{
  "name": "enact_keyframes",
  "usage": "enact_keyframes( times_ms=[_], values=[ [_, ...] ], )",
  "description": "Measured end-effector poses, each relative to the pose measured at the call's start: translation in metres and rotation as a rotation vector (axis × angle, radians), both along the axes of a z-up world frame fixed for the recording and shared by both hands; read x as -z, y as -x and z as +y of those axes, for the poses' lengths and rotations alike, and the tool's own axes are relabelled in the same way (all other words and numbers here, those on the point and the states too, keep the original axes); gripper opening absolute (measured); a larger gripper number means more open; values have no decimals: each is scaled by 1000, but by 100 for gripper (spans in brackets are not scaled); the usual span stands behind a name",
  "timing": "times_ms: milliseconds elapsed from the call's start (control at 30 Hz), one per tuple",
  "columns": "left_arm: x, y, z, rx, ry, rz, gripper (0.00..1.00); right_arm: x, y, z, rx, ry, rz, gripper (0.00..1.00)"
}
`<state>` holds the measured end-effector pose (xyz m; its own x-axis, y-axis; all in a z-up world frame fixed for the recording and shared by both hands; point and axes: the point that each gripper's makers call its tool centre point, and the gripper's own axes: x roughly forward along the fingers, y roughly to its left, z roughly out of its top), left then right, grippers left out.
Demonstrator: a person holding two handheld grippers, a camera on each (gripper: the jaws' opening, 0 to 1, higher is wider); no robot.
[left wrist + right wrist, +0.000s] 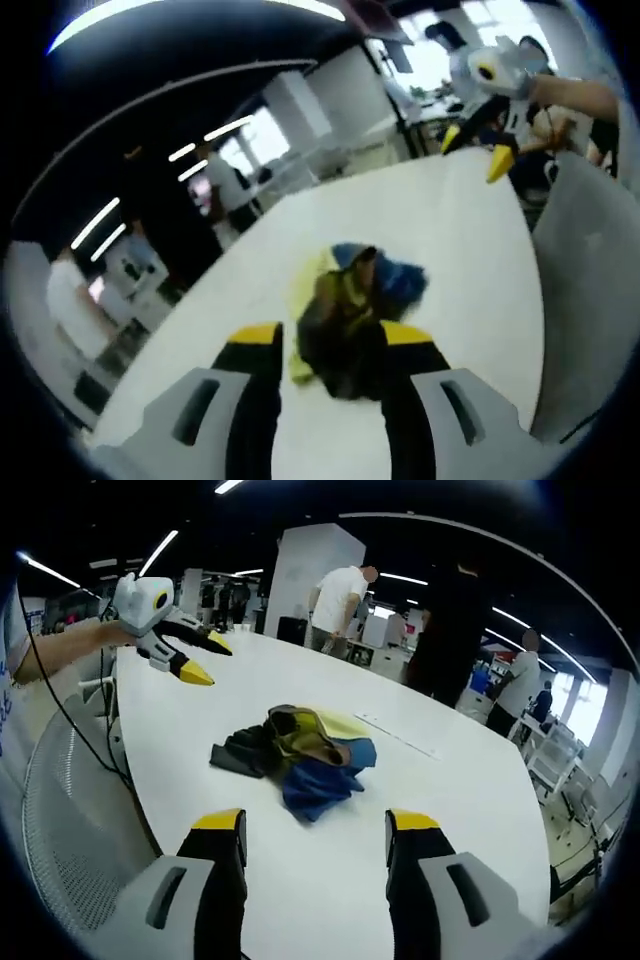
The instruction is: Fold the garment on the visible template until the final outline fits inside the template.
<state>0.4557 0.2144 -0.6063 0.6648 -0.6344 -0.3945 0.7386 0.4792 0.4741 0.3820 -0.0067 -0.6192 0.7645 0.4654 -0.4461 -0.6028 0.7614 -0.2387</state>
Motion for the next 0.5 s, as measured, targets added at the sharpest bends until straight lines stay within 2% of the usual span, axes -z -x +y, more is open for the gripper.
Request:
enact_keyframes(
  times_ms=[233, 367, 500],
  values=[
    [13, -14, -11, 37, -67, -32, 27, -1, -2, 1, 0, -3, -3, 54],
    [20, -22, -17, 53, -69, -27, 23, 0, -3, 0, 2, -8, 0, 53],
    [32, -33, -20, 61, -123, -22, 22, 2, -3, 1, 1, -9, 5, 53]
  ],
)
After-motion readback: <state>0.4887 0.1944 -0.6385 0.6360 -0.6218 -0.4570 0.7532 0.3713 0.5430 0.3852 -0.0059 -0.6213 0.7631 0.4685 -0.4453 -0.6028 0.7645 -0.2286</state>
